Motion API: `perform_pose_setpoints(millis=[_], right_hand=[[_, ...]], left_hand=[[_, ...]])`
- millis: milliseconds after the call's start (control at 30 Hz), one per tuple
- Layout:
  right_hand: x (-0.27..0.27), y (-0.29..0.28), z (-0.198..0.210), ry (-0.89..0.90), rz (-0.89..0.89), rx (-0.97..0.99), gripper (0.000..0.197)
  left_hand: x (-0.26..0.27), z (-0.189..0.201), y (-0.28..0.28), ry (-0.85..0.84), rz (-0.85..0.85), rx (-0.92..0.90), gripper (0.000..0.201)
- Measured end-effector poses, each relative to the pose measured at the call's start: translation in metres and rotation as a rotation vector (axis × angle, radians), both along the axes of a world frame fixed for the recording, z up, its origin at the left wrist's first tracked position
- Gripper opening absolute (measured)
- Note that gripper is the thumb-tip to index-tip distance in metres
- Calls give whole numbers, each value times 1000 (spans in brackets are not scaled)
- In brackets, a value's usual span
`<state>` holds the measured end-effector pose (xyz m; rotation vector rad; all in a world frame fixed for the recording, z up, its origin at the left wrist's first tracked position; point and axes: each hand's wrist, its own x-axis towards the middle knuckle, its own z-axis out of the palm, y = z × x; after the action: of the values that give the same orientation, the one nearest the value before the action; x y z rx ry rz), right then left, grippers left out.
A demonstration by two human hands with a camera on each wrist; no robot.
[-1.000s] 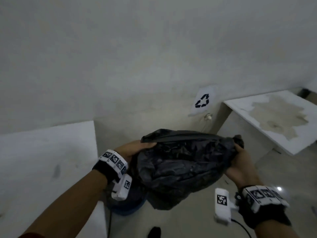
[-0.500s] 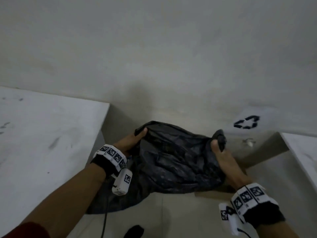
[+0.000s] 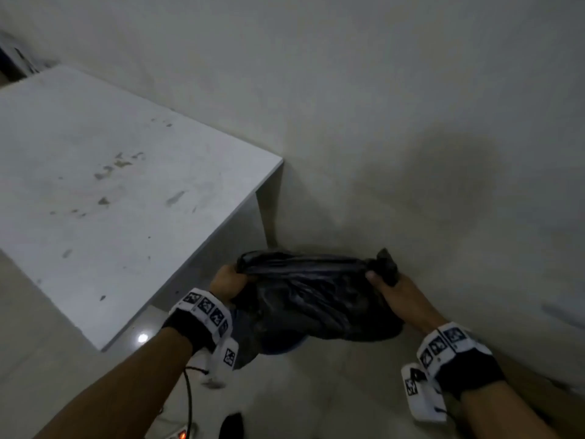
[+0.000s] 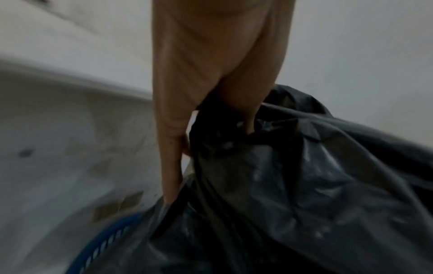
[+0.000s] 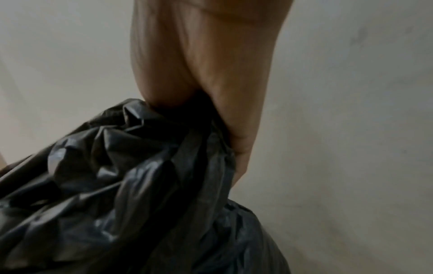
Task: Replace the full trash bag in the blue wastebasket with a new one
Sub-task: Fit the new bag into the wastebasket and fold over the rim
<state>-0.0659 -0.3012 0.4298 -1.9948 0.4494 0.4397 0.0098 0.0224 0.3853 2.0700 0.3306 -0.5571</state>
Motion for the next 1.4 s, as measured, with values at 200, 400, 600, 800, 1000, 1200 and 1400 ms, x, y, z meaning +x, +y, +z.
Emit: perform_pose_setpoints(millis=[200,400,600,800,1000,1200,1400], right_hand=[[55,44,-65,-126,-159,241,47],[87,83,-158,-328,-262,325,49],[103,92,-272,-553,-82,41,49],[99,100,-383,-591,142,-243,53],[94,91,-447,-369,220,-465,65],[82,97,-460,-239,210,-558,63],[53,122,-458,-384,148,-919,33]], left_hand=[[18,-64,5,57,481,-560,23],[52,-138,11,-86,501,-809,17],[82,-239,34,-329,378,-929,30],[73,-355,51,-487,284,-533,28],[52,-384,80,-641,-109,182,67],[19,-374,86,-199,-307,610,81],[6,-371,82,-229,-319,397,59]])
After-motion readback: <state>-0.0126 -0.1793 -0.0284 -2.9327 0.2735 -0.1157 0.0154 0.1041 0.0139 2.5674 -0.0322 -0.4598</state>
